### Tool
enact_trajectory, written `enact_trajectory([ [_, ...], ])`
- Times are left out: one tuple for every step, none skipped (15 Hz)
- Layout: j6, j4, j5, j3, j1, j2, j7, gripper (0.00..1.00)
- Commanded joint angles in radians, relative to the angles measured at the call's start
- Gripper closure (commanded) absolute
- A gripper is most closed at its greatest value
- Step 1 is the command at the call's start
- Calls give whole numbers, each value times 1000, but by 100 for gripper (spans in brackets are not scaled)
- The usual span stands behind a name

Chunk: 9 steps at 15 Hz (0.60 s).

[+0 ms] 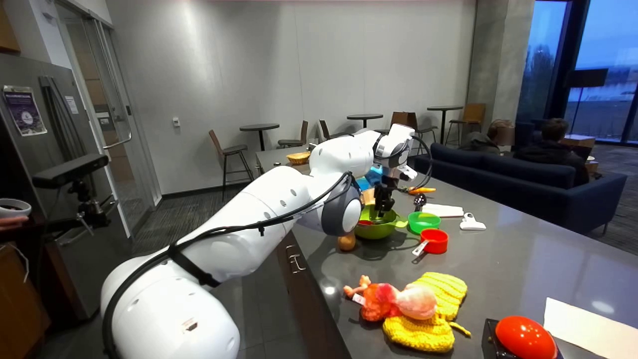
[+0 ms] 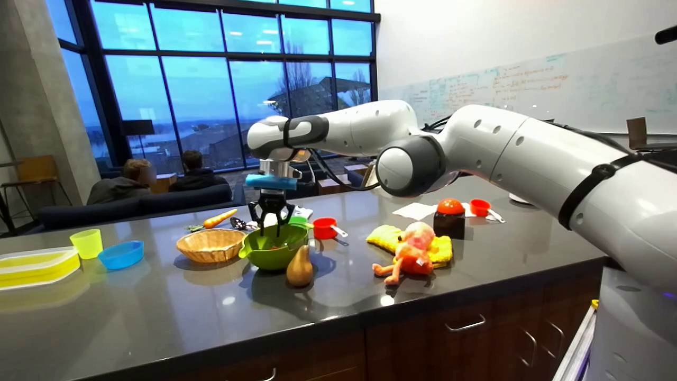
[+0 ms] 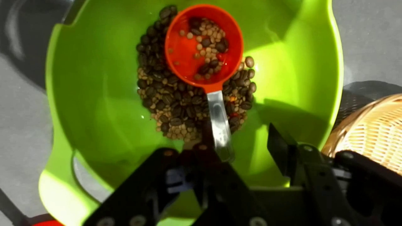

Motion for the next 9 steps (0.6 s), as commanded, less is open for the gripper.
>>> enact_trajectory([
  [-20,28,-15,-6,4,4,-19,19],
  [-28,27,-22,-9,6,2,-27,13],
  [-41,23,-39,-19,12,-2,-29,5],
  [-58,19,-56,-30,17,-5,-29,0],
  [-74,16,-72,-39,17,-8,-25,0],
  [-89,15,-83,-43,14,-11,-20,0],
  [-102,12,-94,-48,9,-13,-15,0],
  [-116,12,-105,-55,6,-15,-6,0],
  [-130,13,-114,-62,7,-15,3,0],
])
